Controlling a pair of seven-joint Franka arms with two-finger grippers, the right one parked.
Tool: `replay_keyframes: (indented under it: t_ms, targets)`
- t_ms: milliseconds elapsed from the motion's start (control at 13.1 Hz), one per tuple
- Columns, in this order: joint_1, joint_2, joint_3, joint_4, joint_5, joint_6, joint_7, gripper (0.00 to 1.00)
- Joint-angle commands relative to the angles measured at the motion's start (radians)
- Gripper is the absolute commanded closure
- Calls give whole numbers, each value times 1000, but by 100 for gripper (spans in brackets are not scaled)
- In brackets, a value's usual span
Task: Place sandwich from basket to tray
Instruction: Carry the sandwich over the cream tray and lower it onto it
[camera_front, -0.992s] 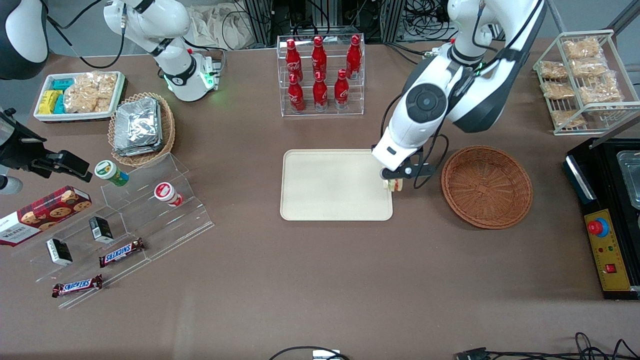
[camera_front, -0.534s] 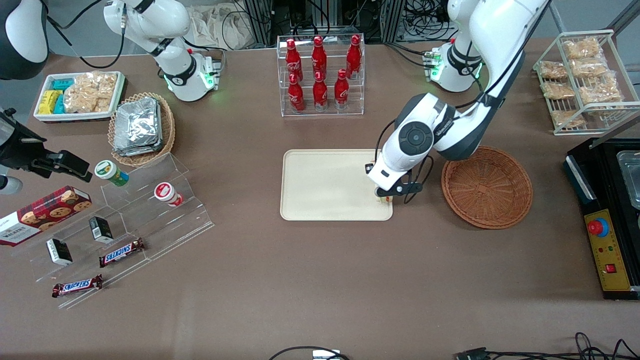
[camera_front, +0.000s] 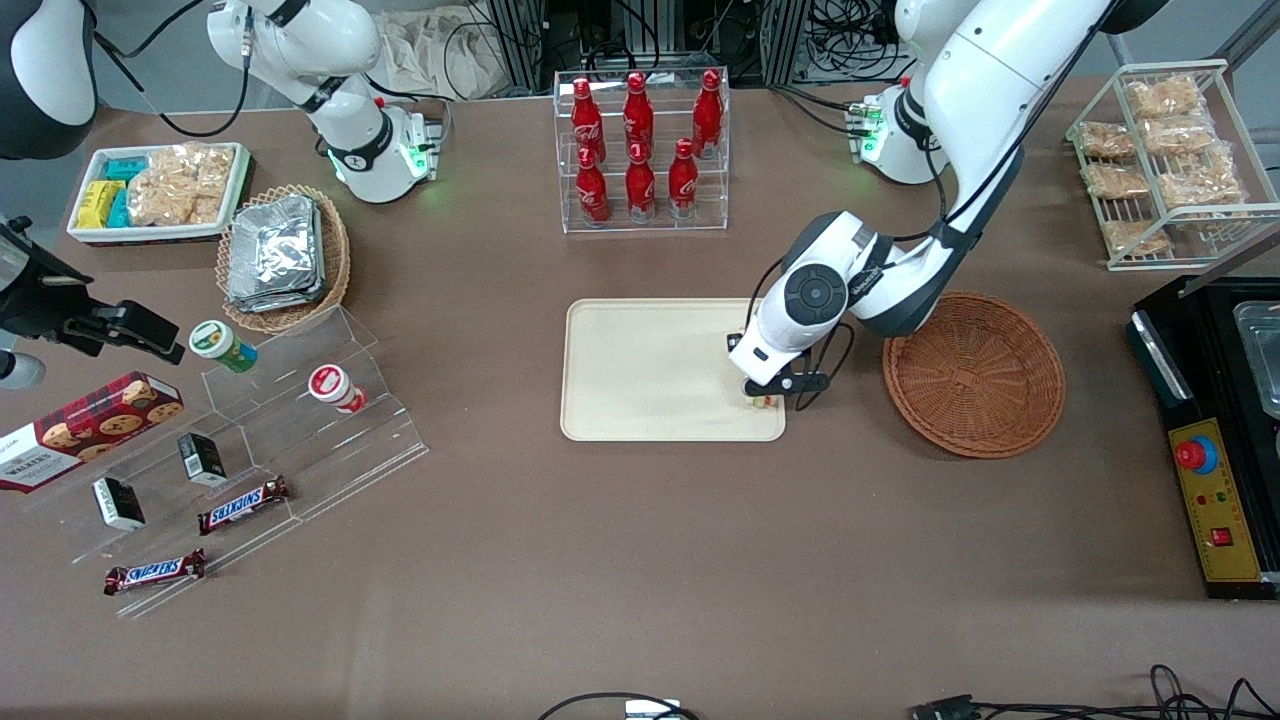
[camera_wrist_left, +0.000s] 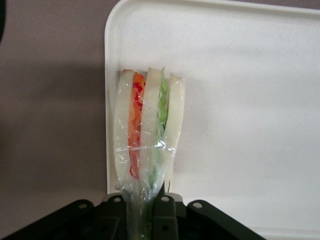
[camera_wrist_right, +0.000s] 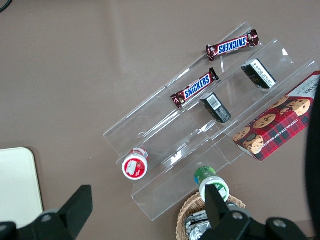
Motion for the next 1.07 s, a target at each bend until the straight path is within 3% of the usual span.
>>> replay_keyframes:
  t_ms: [0, 76, 153, 686, 992]
  targets:
    - [-3, -3, -2, 4, 19, 10, -22, 82]
    - [-2, -5, -2, 4, 19, 10, -22, 29]
    - [-2, -9, -2, 4, 19, 10, -22, 0]
    - [9, -75, -4, 42, 14, -90, -17, 0]
    - [42, -149, -2, 246, -3, -338, 0, 0]
